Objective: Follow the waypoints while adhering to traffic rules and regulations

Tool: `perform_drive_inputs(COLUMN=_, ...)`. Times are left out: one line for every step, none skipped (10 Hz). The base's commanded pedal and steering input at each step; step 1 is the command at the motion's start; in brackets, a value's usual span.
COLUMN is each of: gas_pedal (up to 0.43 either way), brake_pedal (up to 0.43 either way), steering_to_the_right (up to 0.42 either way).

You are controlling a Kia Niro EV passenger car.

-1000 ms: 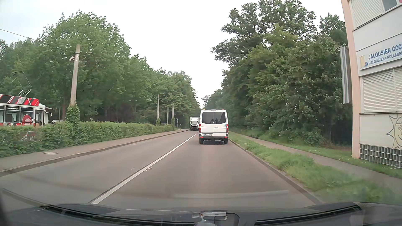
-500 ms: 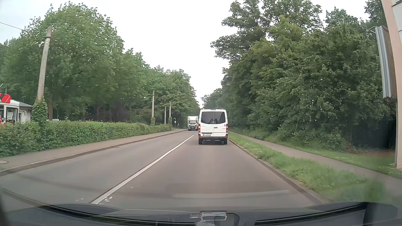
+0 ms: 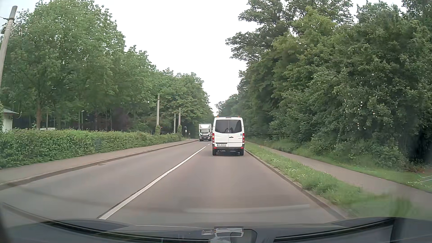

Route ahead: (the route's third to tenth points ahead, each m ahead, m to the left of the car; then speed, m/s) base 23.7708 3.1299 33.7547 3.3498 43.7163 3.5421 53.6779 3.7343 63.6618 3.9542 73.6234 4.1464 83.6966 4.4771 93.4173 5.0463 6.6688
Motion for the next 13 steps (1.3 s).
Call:
perform_drive_inputs(gas_pedal=0.000, brake_pedal=0.000, steering_to_the_right=0.005)
perform_drive_inputs(gas_pedal=0.000, brake_pedal=0.000, steering_to_the_right=0.005)
perform_drive_inputs(gas_pedal=0.000, brake_pedal=0.000, steering_to_the_right=0.005)
perform_drive_inputs(gas_pedal=0.000, brake_pedal=0.000, steering_to_the_right=0.005)
perform_drive_inputs(gas_pedal=0.000, brake_pedal=0.000, steering_to_the_right=0.004)
perform_drive_inputs(gas_pedal=0.000, brake_pedal=0.000, steering_to_the_right=0.004)
perform_drive_inputs(gas_pedal=0.000, brake_pedal=0.000, steering_to_the_right=0.004)
perform_drive_inputs(gas_pedal=0.000, brake_pedal=0.000, steering_to_the_right=0.004)
perform_drive_inputs(gas_pedal=0.000, brake_pedal=0.000, steering_to_the_right=0.004)
perform_drive_inputs(gas_pedal=0.000, brake_pedal=0.000, steering_to_the_right=0.004)
perform_drive_inputs(gas_pedal=0.000, brake_pedal=0.000, steering_to_the_right=0.004)
perform_drive_inputs(gas_pedal=0.000, brake_pedal=0.000, steering_to_the_right=0.003)
perform_drive_inputs(gas_pedal=0.000, brake_pedal=0.000, steering_to_the_right=0.003)
